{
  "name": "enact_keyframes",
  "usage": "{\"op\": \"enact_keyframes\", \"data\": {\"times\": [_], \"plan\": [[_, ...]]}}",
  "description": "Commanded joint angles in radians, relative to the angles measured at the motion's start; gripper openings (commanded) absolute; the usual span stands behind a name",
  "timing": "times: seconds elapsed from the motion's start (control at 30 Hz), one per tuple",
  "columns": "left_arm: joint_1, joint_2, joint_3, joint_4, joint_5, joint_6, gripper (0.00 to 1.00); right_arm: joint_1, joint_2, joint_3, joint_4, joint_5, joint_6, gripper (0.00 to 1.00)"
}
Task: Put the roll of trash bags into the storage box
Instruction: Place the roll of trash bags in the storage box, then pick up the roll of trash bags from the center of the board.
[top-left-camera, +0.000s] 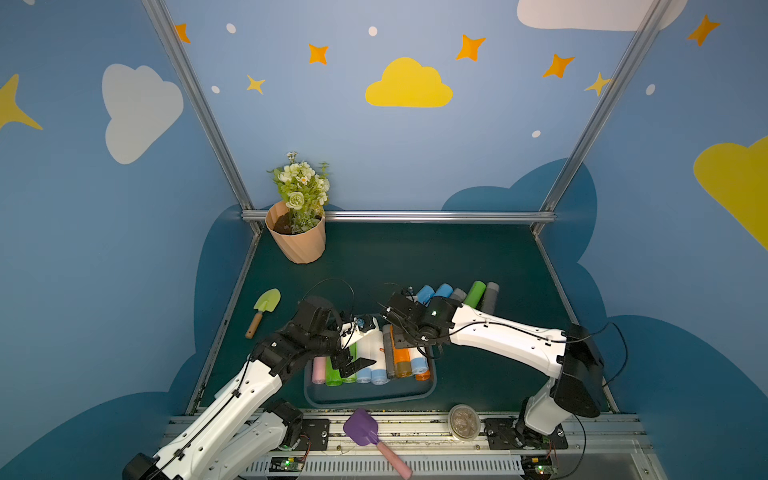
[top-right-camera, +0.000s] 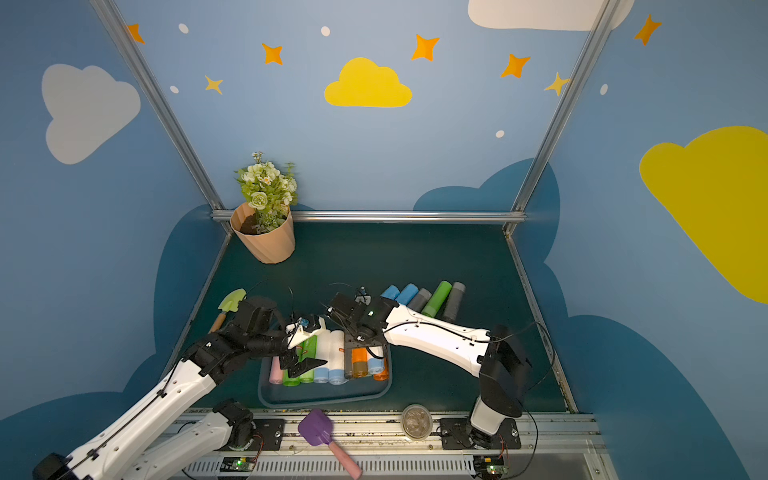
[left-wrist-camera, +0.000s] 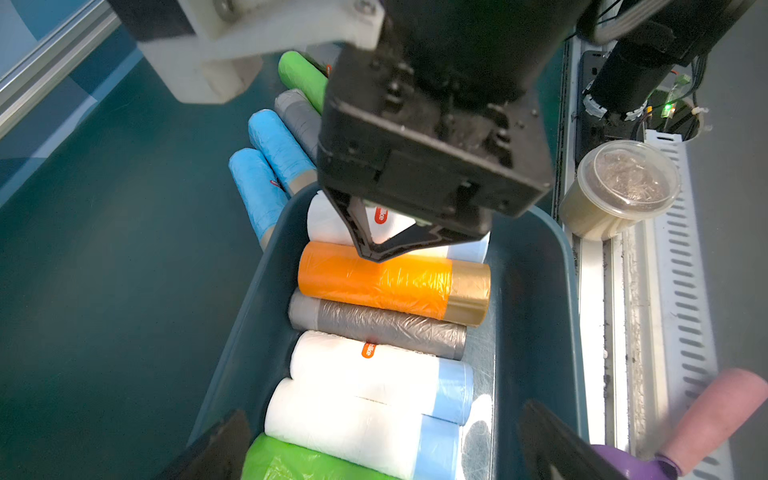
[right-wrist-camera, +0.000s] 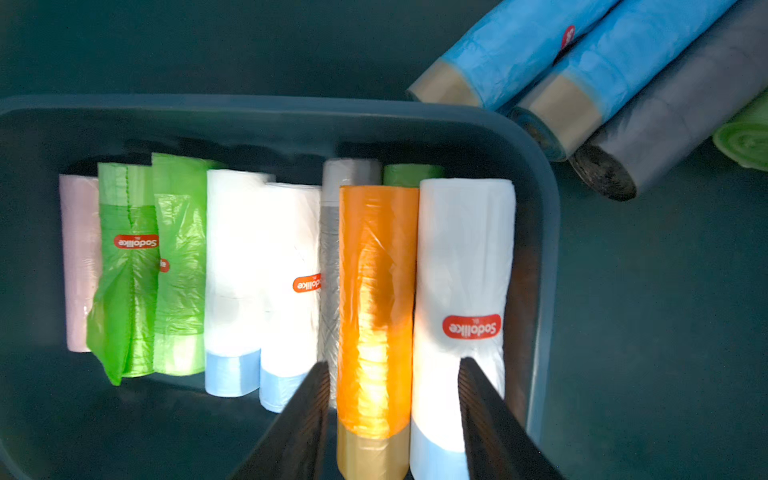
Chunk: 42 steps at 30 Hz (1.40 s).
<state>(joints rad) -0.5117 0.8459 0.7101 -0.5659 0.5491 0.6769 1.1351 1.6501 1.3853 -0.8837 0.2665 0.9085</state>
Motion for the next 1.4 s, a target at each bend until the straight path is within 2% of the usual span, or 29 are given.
{"op": "enact_keyframes", "data": {"times": [0.0,0.27,0.37,0.6,0.87,1.07,1.23,1.3,1.37], "plan": [[-0.002,0.006,0.019,-0.007,0.012,-0.002,1.0,-0.009,-0.05,-0.021,-0.02,0.034,0.005,0.5],[-0.006,0.015,0.016,0.02,0.01,-0.01,1.0,-0.037,-0.113,-0.083,0.004,0.044,0.001,0.5],[-0.016,-0.003,0.002,0.083,-0.006,-0.029,1.0,-0.088,-0.17,-0.118,-0.014,0.059,-0.018,0.51],[-0.025,-0.023,-0.02,0.192,-0.029,-0.091,1.0,-0.262,-0.355,-0.226,0.008,0.045,-0.094,0.53],[-0.06,-0.002,-0.039,0.321,-0.047,-0.159,1.0,-0.466,-0.426,-0.289,0.009,-0.039,-0.169,0.53],[-0.122,0.012,-0.058,0.444,-0.05,-0.234,1.0,-0.683,-0.423,-0.33,0.022,-0.145,-0.278,0.54],[-0.162,0.083,-0.058,0.577,-0.035,-0.315,1.0,-0.858,-0.385,-0.34,0.072,-0.219,-0.367,0.54],[-0.162,0.121,-0.03,0.526,-0.006,-0.257,1.0,-0.914,-0.358,-0.335,0.091,-0.232,-0.401,0.54],[-0.163,0.151,-0.013,0.505,-0.016,-0.253,1.0,-0.967,-0.321,-0.329,0.11,-0.245,-0.437,0.54]]}}
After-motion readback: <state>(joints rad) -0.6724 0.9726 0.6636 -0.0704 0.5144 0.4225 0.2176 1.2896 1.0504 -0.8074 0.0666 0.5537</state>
